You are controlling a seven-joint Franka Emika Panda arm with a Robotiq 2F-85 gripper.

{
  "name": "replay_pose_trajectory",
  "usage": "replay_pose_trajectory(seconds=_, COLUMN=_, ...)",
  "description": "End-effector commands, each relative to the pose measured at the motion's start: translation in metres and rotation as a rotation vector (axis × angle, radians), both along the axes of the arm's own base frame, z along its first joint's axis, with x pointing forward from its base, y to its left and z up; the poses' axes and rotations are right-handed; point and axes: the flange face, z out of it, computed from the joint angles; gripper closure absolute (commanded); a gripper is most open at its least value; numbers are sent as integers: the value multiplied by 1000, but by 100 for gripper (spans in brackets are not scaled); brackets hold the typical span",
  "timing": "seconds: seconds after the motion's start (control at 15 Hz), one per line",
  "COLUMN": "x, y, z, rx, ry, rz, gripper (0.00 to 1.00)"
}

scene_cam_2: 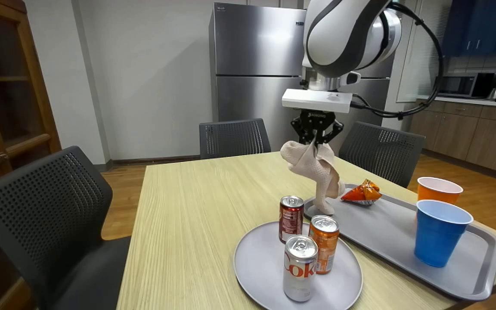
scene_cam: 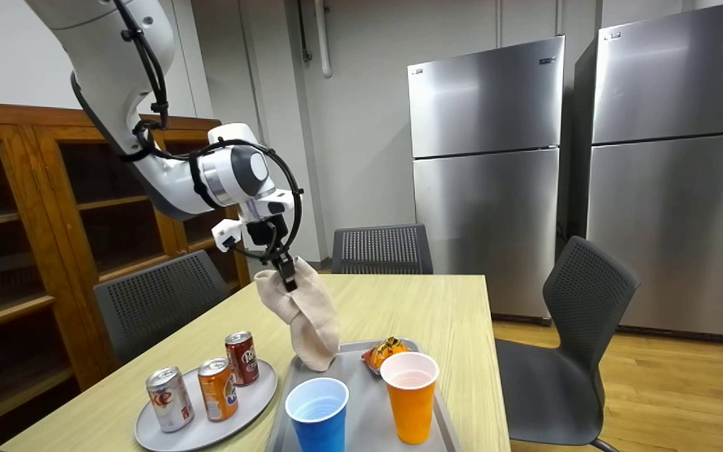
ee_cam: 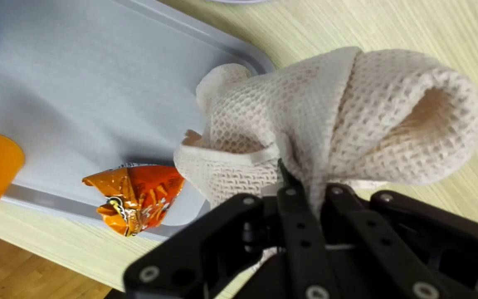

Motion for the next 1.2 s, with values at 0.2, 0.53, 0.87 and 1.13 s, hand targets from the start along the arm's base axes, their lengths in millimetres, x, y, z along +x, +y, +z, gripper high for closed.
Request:
replay_pose_trajectory(seconds=0.2, x=28, y=49, z=34, rx=37, ry=-76, rz=22, gripper=98)
replay_pose_trajectory(seconds=0.53, x=53, y=75, z=44, rx=51, ry=-126, rz=48, gripper=98)
replay_pose_trajectory(seconds=0.87, x=79, y=93, z=43, rx=51, ry=-158, rz=69, gripper=98)
replay_pose_trajectory(seconds=1.13, x=98, y=103, z=39, rx=48, ry=-173, rz=78, gripper=98)
